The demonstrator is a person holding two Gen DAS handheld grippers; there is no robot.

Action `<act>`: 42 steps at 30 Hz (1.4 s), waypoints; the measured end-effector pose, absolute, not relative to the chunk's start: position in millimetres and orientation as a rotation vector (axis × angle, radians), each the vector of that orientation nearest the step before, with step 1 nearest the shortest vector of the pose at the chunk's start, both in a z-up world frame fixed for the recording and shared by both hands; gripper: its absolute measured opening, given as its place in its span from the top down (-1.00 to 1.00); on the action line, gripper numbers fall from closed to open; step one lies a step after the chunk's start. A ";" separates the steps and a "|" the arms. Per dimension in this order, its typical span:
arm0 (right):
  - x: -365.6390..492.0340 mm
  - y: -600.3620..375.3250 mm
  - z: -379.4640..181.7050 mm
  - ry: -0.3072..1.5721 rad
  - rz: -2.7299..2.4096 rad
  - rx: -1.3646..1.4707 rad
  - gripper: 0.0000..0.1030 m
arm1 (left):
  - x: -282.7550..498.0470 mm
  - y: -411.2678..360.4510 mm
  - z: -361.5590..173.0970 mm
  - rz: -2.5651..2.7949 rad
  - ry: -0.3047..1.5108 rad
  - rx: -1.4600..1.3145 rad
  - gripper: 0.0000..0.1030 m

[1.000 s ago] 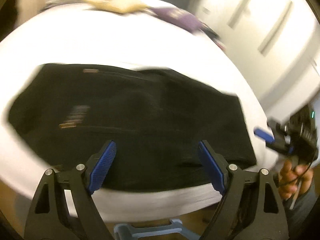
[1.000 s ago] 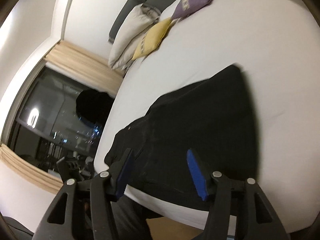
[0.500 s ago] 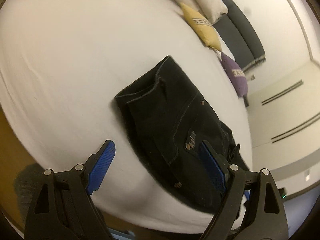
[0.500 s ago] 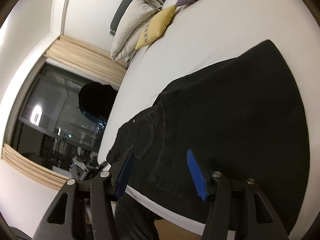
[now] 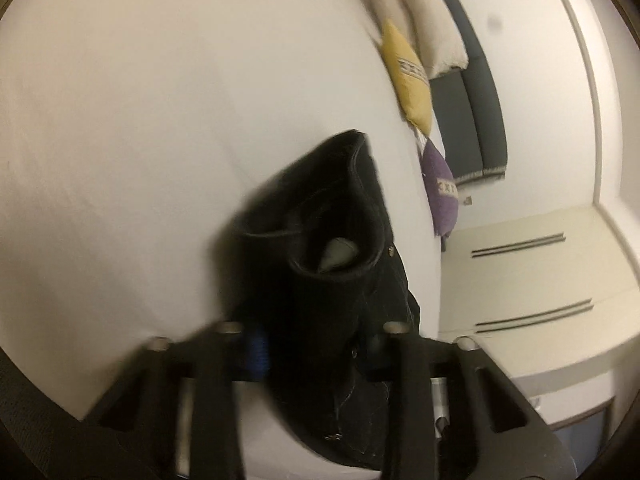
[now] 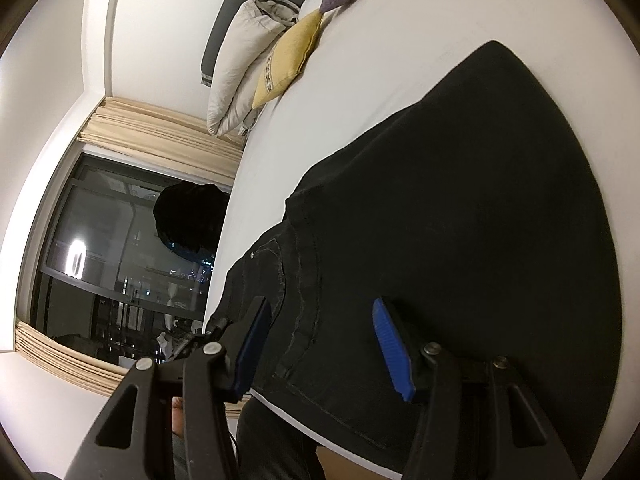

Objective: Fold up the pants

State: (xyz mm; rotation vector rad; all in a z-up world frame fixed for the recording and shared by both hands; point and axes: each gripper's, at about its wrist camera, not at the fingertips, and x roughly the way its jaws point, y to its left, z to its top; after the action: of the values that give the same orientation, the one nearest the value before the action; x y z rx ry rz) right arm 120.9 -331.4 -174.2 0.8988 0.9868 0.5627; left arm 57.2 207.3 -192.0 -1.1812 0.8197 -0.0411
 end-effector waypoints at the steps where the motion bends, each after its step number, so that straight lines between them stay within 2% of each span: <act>1: 121.1 -331.4 -174.2 0.988 0.561 0.897 -0.08 | 57.1 208.7 -193.9 -0.046 0.818 -1.189 0.56; 4: 122.2 -331.7 -173.3 0.996 0.546 0.884 -0.02 | 58.6 204.9 -192.1 -0.049 0.807 -1.164 0.65; 7: 124.4 -329.2 -177.0 1.029 0.506 0.855 0.16 | 60.5 202.0 -186.4 -0.042 0.795 -1.140 0.72; 9: 126.1 -326.9 -181.2 1.069 0.464 0.805 0.48 | 61.6 195.9 -177.2 -0.038 0.785 -1.104 0.74; 11: 126.8 -326.1 -185.5 1.101 0.432 0.763 0.67 | 68.6 184.6 -167.6 -0.036 0.773 -1.062 0.74; 15: 122.9 -328.7 -182.6 1.096 0.436 0.761 0.69 | 71.9 174.1 -143.9 -0.044 0.755 -0.978 0.75; 16: 122.3 -328.3 -184.9 1.102 0.436 0.743 0.74 | 74.2 170.1 -138.1 -0.045 0.752 -0.959 0.75; 18: 122.6 -333.3 -193.8 1.113 0.425 0.752 1.00 | 77.4 162.1 -127.4 -0.055 0.745 -0.930 0.75; 19: 122.8 -336.9 -196.0 1.118 0.426 0.770 1.00 | 79.4 156.5 -120.1 -0.061 0.742 -0.908 0.75; 20: 122.2 -340.1 -195.5 1.120 0.432 0.789 0.97 | 81.9 149.3 -111.4 -0.069 0.737 -0.880 0.75; 22: 118.0 -346.1 -188.1 1.102 0.440 0.815 0.72 | 86.5 130.6 -90.9 -0.092 0.728 -0.808 0.75; 24: 112.5 -353.6 -179.7 1.060 0.456 0.850 0.19 | 92.7 112.4 -74.1 -0.116 0.720 -0.744 0.75; 26: 109.3 -362.6 -172.0 1.023 0.474 0.892 0.00 | 101.6 86.6 -55.9 -0.153 0.714 -0.666 0.75; 28: 110.2 -370.3 -167.8 0.996 0.498 0.938 -0.03 | 107.7 60.5 -39.8 -0.180 0.709 -0.589 0.75; 33: 126.8 -377.1 -159.5 0.999 0.578 1.010 -0.29 | 119.1 -16.8 -18.2 -0.283 0.711 -0.397 0.75; 36: 148.1 -360.6 -148.5 1.051 0.681 1.023 -0.34 | 122.3 -61.6 -22.1 -0.340 0.733 -0.319 0.75; 40: 174.2 -357.3 -119.9 1.019 0.765 1.039 -0.45 | 116.1 -124.6 -36.2 -0.416 0.757 -0.176 0.75; 42: 181.2 -360.6 -107.9 0.997 0.766 1.033 -0.69 | 117.7 -151.4 -47.8 -0.448 0.781 -0.127 0.75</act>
State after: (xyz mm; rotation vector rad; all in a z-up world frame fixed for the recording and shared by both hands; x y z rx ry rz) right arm 181.2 -360.6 -107.9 1.0331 0.9975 0.7663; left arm 117.7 -151.4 -47.8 -0.1273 0.7815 -0.4481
